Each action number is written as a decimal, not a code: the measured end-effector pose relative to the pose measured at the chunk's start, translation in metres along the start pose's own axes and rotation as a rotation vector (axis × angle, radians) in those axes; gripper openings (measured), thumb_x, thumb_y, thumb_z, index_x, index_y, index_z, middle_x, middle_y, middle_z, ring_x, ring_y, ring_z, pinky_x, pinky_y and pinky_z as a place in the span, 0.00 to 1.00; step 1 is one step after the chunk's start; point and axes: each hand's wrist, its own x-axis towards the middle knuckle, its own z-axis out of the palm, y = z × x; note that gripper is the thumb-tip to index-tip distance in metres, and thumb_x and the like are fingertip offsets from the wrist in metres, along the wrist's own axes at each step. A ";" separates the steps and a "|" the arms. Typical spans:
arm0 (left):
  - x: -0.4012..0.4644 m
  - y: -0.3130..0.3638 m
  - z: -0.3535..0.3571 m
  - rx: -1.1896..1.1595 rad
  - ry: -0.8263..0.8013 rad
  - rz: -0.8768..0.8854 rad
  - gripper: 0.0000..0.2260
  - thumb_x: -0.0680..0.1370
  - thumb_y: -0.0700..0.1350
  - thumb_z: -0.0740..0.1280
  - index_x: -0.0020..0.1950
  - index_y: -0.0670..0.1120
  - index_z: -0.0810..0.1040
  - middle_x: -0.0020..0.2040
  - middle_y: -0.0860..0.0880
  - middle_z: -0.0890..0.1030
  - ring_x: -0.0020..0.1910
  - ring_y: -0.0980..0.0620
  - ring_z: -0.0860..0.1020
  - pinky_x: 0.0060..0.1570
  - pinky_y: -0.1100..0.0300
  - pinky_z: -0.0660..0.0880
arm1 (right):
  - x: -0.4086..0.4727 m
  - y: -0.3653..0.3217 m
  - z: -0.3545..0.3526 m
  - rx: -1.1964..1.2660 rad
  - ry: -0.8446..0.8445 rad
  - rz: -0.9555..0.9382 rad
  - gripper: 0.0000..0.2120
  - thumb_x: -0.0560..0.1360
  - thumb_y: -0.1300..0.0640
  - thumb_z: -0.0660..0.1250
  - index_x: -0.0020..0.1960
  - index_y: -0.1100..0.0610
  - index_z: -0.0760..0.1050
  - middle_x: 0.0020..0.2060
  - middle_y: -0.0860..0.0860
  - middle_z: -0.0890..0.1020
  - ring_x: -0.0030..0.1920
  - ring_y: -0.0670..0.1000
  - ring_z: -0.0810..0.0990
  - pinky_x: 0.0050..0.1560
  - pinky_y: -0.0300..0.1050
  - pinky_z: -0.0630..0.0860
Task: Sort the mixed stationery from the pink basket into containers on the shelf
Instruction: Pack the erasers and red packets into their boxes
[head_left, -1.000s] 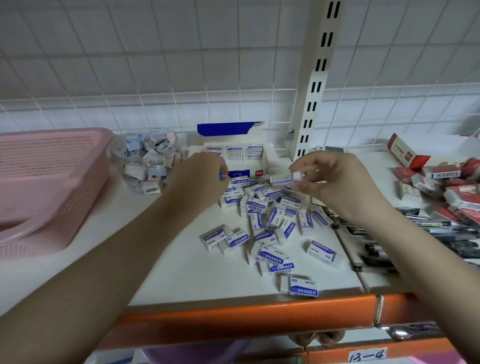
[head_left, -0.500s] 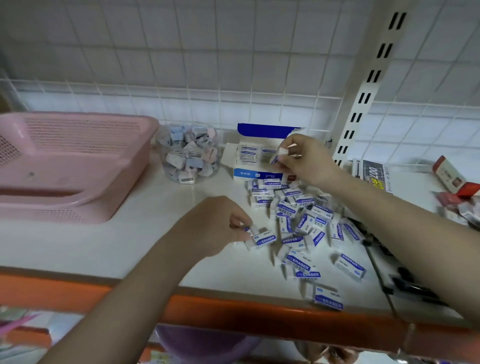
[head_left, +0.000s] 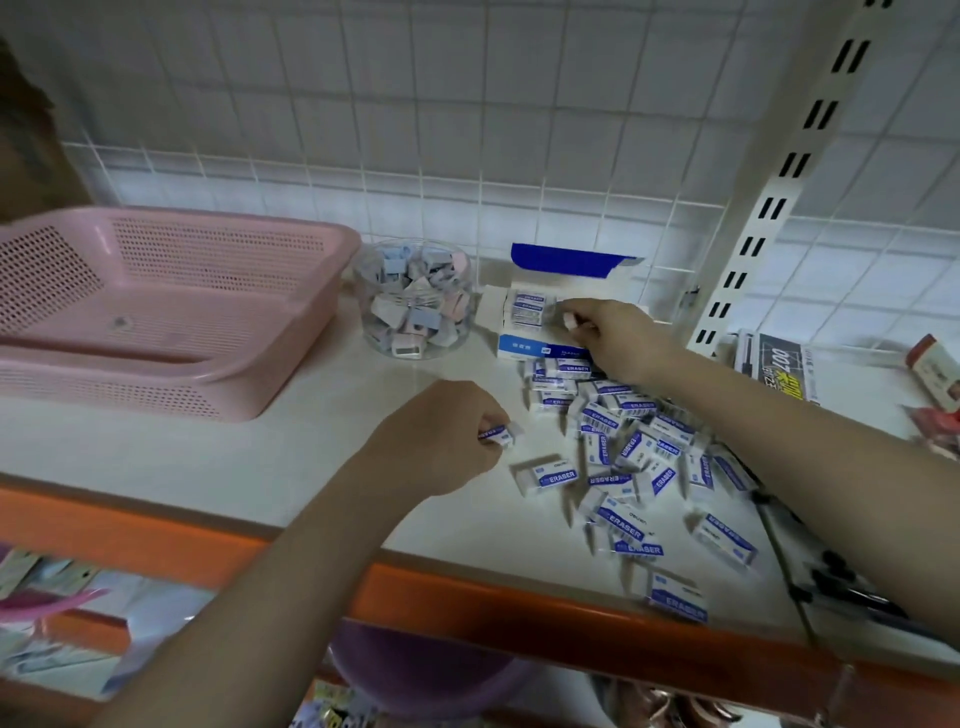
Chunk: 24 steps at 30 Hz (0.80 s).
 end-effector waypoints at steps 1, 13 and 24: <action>0.000 -0.001 0.000 -0.006 0.009 -0.003 0.13 0.76 0.43 0.67 0.60 0.48 0.80 0.54 0.51 0.80 0.51 0.53 0.78 0.53 0.58 0.75 | 0.004 0.000 -0.001 -0.055 -0.029 -0.006 0.16 0.82 0.60 0.55 0.68 0.56 0.71 0.63 0.55 0.77 0.57 0.55 0.75 0.47 0.34 0.67; 0.006 -0.005 -0.006 -0.160 0.190 -0.005 0.11 0.77 0.39 0.67 0.58 0.45 0.81 0.52 0.48 0.83 0.52 0.52 0.79 0.53 0.61 0.73 | 0.042 -0.007 0.001 -0.306 -0.198 0.113 0.12 0.79 0.61 0.61 0.60 0.61 0.76 0.55 0.56 0.81 0.55 0.56 0.79 0.51 0.42 0.72; 0.031 -0.012 -0.008 -0.219 0.217 0.042 0.09 0.75 0.39 0.68 0.55 0.43 0.79 0.46 0.51 0.81 0.44 0.56 0.78 0.37 0.79 0.68 | 0.024 0.001 -0.009 -0.227 -0.071 0.079 0.09 0.76 0.60 0.65 0.54 0.58 0.81 0.51 0.53 0.82 0.49 0.51 0.78 0.48 0.41 0.72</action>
